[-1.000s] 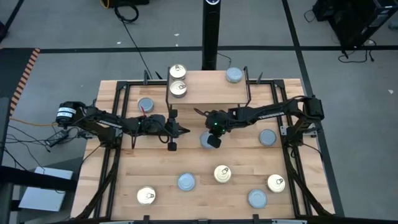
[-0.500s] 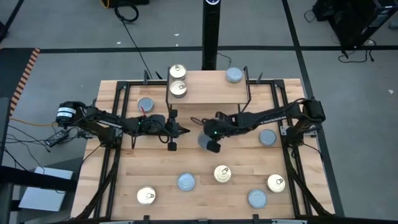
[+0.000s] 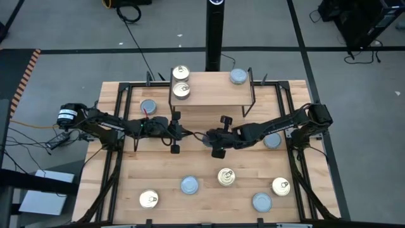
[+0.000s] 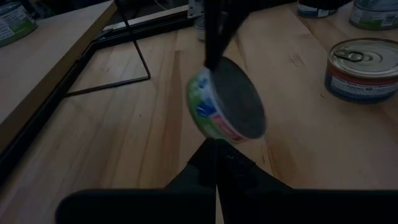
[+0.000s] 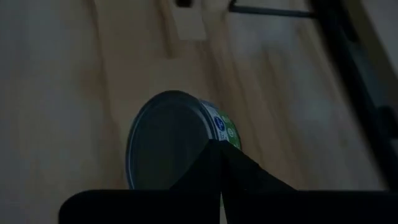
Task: Stack canned seafood by type on shelf
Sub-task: Put the green tuna can on the shelf
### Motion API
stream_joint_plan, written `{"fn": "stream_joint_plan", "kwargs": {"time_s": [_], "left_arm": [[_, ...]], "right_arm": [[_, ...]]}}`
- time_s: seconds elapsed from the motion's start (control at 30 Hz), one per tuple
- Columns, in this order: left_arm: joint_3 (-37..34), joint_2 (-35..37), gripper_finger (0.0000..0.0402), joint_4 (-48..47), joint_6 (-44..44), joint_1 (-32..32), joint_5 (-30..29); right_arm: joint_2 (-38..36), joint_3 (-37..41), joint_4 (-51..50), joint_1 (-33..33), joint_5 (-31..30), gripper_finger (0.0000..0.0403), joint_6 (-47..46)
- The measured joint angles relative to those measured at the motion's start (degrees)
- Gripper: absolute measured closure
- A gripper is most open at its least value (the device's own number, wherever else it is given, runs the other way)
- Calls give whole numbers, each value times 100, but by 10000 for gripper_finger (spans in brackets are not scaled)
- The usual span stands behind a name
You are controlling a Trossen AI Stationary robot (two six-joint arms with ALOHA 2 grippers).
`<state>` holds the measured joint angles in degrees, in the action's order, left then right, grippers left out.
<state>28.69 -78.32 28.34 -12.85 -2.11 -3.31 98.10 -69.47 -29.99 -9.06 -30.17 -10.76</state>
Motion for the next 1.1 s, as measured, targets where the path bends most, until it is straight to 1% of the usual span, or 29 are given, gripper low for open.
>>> {"fn": "stream_joint_plan", "kwargs": {"time_s": [0.17, 0.4, 0.47, 0.53, 0.63, 0.7, 0.83, 1.0, 1.1], "left_arm": [[0, 0, 399, 0, 22, 0, 0], [0, 0, 399, 0, 22, 0, 0], [0, 0, 399, 1, 25, 0, 0], [0, 0, 399, 0, 69, 0, 0], [0, 0, 399, 0, 95, 0, 0], [0, 0, 399, 2, 95, 0, 0], [0, 0, 399, 2, 95, -2, 0], [0, 0, 399, 2, 95, -2, 0], [0, 0, 399, 2, 95, -1, 0]], "right_arm": [[-2, -494, -648, 54, -356, 397, -185], [-2, -1770, -2104, 189, -1077, 397, -374], [-9, -2176, -2582, 343, -1230, 397, -539], [-9, -2516, -3095, 552, -1255, 397, -672], [-27, -2837, -3695, 945, -1354, 398, -729], [-85, -2892, -3961, 1268, -1323, 398, -769], [-237, -2892, -4213, 1926, -1003, 398, -906], [-363, -2892, -4187, 2627, -183, 398, -887], [-364, -2892, -4170, 2950, 45, 398, -829]]}}
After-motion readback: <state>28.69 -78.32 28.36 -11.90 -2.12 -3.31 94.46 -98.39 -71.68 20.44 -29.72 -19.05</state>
